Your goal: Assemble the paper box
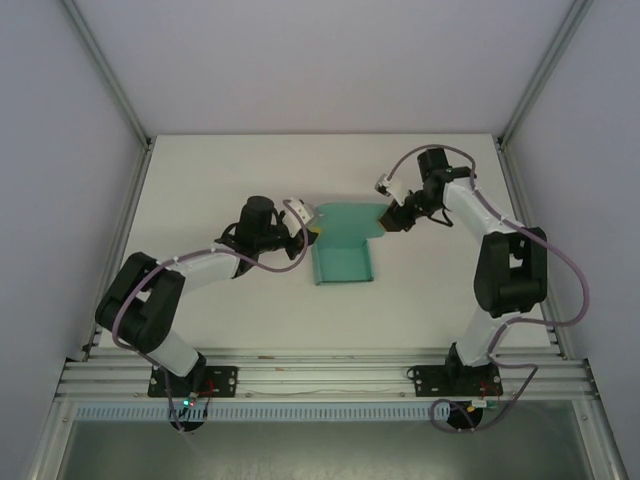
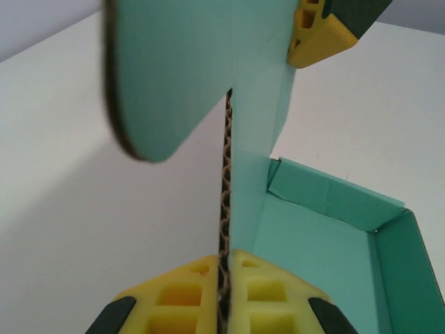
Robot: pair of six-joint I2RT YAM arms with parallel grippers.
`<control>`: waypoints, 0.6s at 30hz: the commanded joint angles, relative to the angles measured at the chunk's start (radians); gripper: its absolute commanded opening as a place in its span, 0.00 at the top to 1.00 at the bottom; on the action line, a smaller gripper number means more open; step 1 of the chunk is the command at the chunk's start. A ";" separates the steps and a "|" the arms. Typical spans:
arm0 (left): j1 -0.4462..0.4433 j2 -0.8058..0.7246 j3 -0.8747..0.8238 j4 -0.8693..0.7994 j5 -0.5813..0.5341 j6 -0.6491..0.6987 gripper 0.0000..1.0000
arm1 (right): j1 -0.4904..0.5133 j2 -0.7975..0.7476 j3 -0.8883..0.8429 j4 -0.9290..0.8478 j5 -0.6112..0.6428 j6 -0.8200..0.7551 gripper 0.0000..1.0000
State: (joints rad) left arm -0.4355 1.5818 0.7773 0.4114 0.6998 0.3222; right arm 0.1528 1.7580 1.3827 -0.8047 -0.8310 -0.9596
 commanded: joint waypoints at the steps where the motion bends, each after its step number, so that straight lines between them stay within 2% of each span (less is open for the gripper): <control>1: 0.009 0.015 0.040 0.035 -0.032 -0.009 0.97 | 0.007 -0.057 -0.016 0.010 0.080 0.032 0.86; 2: 0.009 0.014 0.045 0.026 -0.051 -0.016 0.90 | 0.011 -0.068 -0.022 0.019 0.105 0.033 0.87; 7: 0.009 -0.024 0.069 -0.070 -0.090 -0.019 0.32 | 0.044 -0.116 -0.017 -0.005 0.176 -0.001 0.90; 8: 0.009 -0.033 0.074 -0.085 -0.099 -0.019 0.24 | 0.049 -0.120 -0.012 -0.018 0.178 -0.011 0.90; 9: 0.009 -0.041 0.080 -0.107 -0.103 -0.012 0.21 | 0.053 -0.122 -0.004 -0.026 0.183 -0.014 0.90; 12: 0.016 -0.052 0.110 -0.182 -0.115 0.013 0.21 | 0.066 -0.117 0.018 -0.057 0.199 -0.031 0.90; 18: 0.027 -0.009 0.239 -0.392 -0.108 0.089 0.34 | 0.074 -0.089 0.062 -0.095 0.216 -0.062 0.90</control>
State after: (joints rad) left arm -0.4164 1.5639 0.9508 0.1467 0.5900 0.3511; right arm 0.2230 1.6600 1.3968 -0.8555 -0.6453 -0.9962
